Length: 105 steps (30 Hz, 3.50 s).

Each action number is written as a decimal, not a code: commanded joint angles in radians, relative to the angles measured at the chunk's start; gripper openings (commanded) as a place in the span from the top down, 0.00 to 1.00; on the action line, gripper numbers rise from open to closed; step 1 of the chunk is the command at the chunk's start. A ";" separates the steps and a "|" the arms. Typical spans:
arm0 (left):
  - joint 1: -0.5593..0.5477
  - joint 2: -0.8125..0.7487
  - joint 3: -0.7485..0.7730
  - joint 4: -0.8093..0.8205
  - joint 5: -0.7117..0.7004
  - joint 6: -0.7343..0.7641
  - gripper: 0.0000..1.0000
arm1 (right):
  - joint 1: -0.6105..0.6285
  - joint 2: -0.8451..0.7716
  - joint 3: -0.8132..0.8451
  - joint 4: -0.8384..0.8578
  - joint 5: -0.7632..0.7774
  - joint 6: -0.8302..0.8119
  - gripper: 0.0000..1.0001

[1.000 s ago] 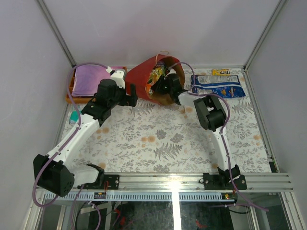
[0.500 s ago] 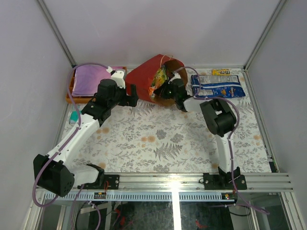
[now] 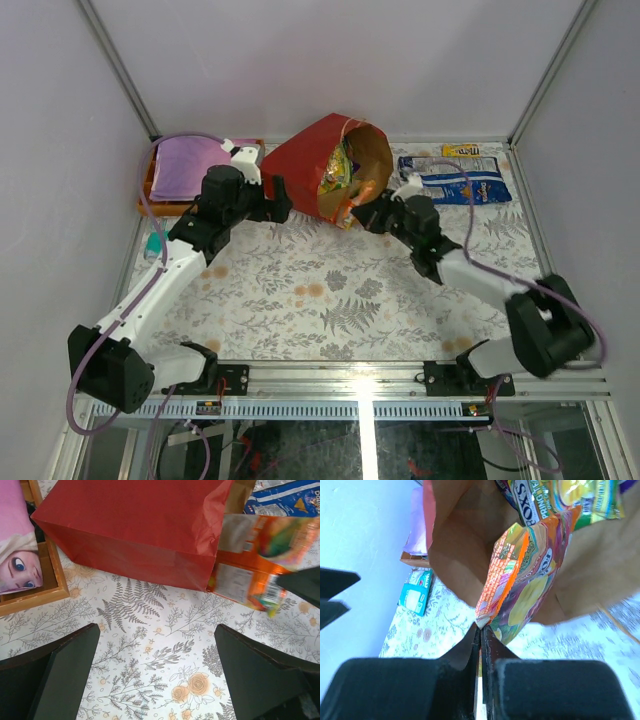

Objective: Take the snacks out of the paper bag
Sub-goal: Take out the snack from the paper bag, then place the snack at the center of the board, then adjust the paper bag at the center of the board.

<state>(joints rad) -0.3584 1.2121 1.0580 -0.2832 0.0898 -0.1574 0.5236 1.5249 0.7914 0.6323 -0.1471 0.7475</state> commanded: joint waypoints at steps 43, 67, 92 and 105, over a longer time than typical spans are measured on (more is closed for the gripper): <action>0.005 0.023 0.001 0.016 0.229 -0.041 0.00 | -1.049 -0.567 -0.499 -0.685 0.077 0.279 1.00; 0.004 0.050 0.011 0.001 0.220 -0.034 0.00 | -1.080 -0.108 -0.374 -0.159 0.122 0.546 1.00; 0.006 -0.133 -0.099 0.187 -0.076 -0.215 0.00 | -0.961 -0.394 -0.183 -0.548 0.099 0.368 0.01; 0.012 -0.078 0.032 0.194 0.108 -0.152 0.00 | -0.399 -0.390 0.129 -0.625 0.495 0.094 0.01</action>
<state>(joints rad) -0.3523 1.1046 0.9943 -0.1699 0.0750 -0.3626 0.0059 1.0611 0.8234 0.0010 0.2363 0.9722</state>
